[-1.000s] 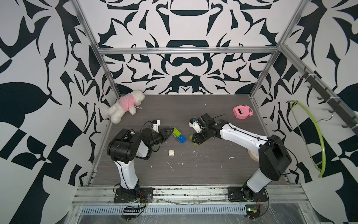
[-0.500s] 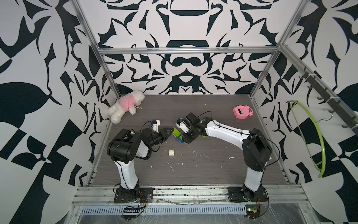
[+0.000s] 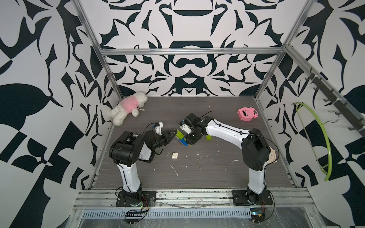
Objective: Assemble a heart with lego
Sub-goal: Assemble the lego brick with the lego brick.
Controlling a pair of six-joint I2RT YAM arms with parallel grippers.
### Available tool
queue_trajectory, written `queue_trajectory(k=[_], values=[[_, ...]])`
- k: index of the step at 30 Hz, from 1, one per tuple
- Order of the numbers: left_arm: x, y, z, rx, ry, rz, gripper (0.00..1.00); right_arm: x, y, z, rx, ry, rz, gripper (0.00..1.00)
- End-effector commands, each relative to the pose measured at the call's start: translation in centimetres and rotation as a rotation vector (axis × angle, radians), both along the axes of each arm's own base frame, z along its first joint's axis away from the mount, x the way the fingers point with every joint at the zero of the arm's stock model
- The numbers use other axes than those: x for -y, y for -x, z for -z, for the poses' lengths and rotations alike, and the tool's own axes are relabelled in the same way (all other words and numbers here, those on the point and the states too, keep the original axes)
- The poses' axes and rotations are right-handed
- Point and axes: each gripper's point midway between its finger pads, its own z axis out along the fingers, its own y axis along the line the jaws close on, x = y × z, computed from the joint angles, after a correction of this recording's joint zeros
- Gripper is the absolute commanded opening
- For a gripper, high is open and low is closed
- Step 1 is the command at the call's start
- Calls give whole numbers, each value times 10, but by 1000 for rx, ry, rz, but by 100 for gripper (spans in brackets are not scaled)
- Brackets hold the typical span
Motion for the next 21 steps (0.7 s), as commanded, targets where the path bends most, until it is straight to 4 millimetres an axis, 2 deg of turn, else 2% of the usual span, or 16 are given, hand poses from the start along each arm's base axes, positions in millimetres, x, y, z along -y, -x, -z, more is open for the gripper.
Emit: queue_trajectory(k=[1, 6, 15, 21], values=[[-4, 3, 21, -55, -38, -13, 25, -10, -2, -19, 26, -26, -17, 8], [-5, 4, 21, -55, -40, -14, 25, -17, -2, -18, 14, -24, -22, 8], [-7, 5, 23, -58, -43, -19, 25, -13, -3, -3, -13, 46, 5, 8], [-8, 5, 24, -59, -42, -22, 24, -16, -3, -5, -20, 77, 9, 8]])
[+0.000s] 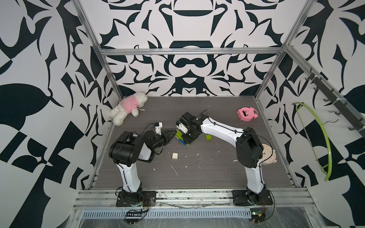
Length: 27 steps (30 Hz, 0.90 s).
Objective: Assemble a heart with lego
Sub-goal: Assemble the lego brick with the lego brick.
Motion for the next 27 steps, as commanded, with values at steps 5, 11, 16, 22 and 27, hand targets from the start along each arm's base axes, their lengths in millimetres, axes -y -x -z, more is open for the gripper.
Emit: queue_trajectory(k=[5, 11, 16, 22, 27], values=[[-5, 6, 23, -55, -35, -10, 24, -11, 11, 3, -29, 32, -55, 8], [-7, 7, 24, -56, -36, -15, 24, -15, 19, 14, -84, 11, -74, 8], [-8, 8, 23, -54, -34, -17, 24, -19, 16, 17, -128, -23, -49, 8], [-10, 9, 23, -52, -36, -21, 24, -4, 12, 24, -149, 104, -5, 8], [-10, 9, 24, -53, -35, -21, 24, 5, 10, 37, -146, 168, 26, 7]])
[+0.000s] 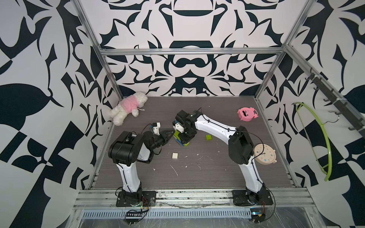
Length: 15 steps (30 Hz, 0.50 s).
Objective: Assemble a heart with lego
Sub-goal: Assemble the lego brick with the lego brick.
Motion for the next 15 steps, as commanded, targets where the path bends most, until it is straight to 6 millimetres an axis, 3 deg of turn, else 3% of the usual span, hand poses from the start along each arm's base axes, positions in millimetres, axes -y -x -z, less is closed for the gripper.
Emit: queue_trajectory(k=[1, 15], values=[[-2, 10, 25, -70, -36, 4, 25, 19, 10, 36, -62, 131, 50, 7], [-3, 11, 24, -68, -33, 1, 24, 0, 7, 54, -129, 83, 38, 7]])
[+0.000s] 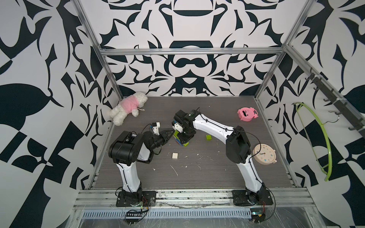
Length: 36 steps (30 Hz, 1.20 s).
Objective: Assemble a heart with lego
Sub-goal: Assemble the lego brick with the lego brick, then pick up the lego brick from the center of the board.
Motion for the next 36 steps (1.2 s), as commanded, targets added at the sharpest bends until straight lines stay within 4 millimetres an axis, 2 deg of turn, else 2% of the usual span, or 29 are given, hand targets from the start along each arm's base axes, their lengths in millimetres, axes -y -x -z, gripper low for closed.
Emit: queue_trajectory(k=[1, 3, 5, 9, 13, 18, 21, 23, 26, 28, 31, 36], values=[[-1, 13, 26, -86, -31, 10, 25, 7, 7, 54, -90, 80, 29, 7], [-2, 14, 26, -87, -33, 9, 25, 9, 8, 55, -93, 84, 27, 10], [-3, 14, 27, -87, -35, 7, 24, 10, 9, 48, -78, 72, 26, 16], [-3, 13, 28, -89, -34, 7, 24, 14, 4, 13, -1, 39, 27, 36], [-4, 12, 27, -88, -33, 5, 24, 19, 2, -23, 71, -3, 32, 48], [-4, 12, 28, -91, -34, 6, 25, 32, 5, -51, 114, -47, 59, 52], [-3, 12, 26, -88, -33, 9, 24, 51, 1, -63, 137, -79, 110, 52], [-4, 12, 26, -87, -34, 9, 24, 76, -11, -61, 138, -86, 197, 52], [-3, 12, 25, -85, -32, 10, 25, 122, -31, -40, 133, -58, 339, 50], [-3, 11, 25, -85, -31, 13, 24, 143, -41, -24, 140, -31, 400, 49], [-3, 12, 24, -85, -30, 13, 24, 156, -53, -6, 137, -25, 452, 50], [-3, 13, 22, -86, -37, 13, 24, 158, -64, 11, 124, -10, 467, 51]])
